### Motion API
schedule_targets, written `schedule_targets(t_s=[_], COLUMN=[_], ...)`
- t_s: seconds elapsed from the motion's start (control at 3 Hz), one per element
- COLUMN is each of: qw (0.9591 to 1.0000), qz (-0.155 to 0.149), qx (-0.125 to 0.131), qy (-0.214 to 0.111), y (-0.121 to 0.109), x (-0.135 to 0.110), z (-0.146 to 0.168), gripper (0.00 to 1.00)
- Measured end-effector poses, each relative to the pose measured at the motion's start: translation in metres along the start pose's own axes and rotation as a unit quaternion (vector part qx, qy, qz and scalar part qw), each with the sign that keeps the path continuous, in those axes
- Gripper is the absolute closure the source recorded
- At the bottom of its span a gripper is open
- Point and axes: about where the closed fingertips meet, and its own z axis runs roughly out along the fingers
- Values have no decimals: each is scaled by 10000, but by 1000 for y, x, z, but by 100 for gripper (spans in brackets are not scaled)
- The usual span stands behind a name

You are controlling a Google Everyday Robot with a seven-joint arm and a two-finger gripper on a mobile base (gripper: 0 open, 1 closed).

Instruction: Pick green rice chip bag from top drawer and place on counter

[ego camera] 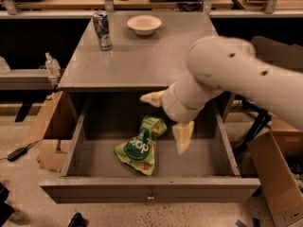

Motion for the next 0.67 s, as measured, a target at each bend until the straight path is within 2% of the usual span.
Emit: schedule_targets(t_s=[0.33, 0.67], qw=[9978, 9932], qz=[-616, -1070], qx=[-225, -459], qy=[-15, -60], y=[5, 9], x=[-5, 0], z=[69, 122], gripper=[0, 0])
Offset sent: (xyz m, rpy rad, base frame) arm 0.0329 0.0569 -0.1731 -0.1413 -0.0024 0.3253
